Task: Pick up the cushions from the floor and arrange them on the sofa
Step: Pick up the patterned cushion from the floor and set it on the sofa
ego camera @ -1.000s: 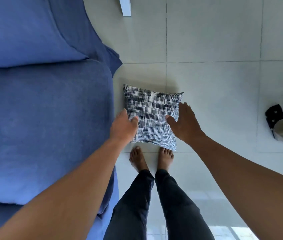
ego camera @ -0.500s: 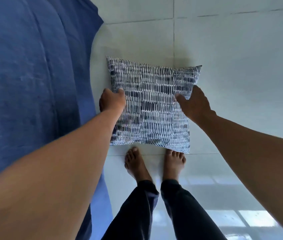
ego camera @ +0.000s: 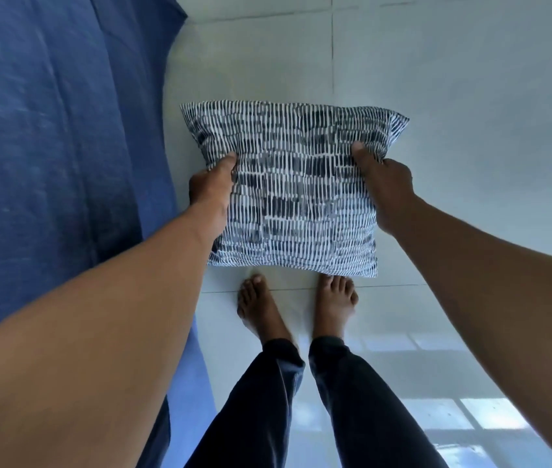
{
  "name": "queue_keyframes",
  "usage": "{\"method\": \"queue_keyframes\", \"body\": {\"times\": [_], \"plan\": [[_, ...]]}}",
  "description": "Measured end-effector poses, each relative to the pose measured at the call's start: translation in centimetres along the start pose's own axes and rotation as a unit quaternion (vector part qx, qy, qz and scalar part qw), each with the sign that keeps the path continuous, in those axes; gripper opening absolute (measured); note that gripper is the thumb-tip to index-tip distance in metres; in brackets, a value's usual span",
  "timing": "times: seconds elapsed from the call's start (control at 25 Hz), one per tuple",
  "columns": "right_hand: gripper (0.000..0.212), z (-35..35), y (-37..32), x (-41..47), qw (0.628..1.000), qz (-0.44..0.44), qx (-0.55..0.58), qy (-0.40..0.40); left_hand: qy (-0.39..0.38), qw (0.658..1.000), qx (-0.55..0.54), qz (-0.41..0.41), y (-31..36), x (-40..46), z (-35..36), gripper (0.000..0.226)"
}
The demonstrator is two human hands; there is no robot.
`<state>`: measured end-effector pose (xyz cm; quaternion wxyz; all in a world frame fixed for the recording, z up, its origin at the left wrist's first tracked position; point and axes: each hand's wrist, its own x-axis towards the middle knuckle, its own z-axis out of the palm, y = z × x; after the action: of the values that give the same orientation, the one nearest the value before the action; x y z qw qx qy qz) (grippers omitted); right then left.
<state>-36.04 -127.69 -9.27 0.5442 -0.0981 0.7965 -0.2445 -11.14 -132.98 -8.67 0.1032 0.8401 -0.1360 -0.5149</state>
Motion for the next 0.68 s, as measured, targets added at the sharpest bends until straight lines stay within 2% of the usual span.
{"method": "queue_keyframes", "body": {"times": [0.16,0.28,0.4,0.56,0.68], "plan": [[0.05,-3.5,-3.8,-6.5,1.0,-0.018,0.018,0.019,-0.049,0.997,-0.057,0.025,1.2,-6.7,-2.7,0.034],[0.061,-7.2,-8.6,-13.2,0.997,-0.03,0.052,0.04,-0.089,0.993,-0.07,0.035,3.2,-14.4,-6.0,0.051],[0.066,-10.3,-12.9,-19.9,0.995,-0.048,0.064,0.056,-0.102,0.989,-0.094,0.046,5.0,-22.1,-9.5,0.039],[0.065,-13.6,-18.6,-28.7,0.993,-0.083,0.066,0.049,-0.118,0.981,-0.124,0.094,8.1,-31.9,-15.0,0.059],[0.051,-15.2,-22.2,-34.8,0.99,-0.112,0.075,0.031,-0.123,0.972,-0.144,0.136,10.5,-38.5,-19.4,0.081]]}}
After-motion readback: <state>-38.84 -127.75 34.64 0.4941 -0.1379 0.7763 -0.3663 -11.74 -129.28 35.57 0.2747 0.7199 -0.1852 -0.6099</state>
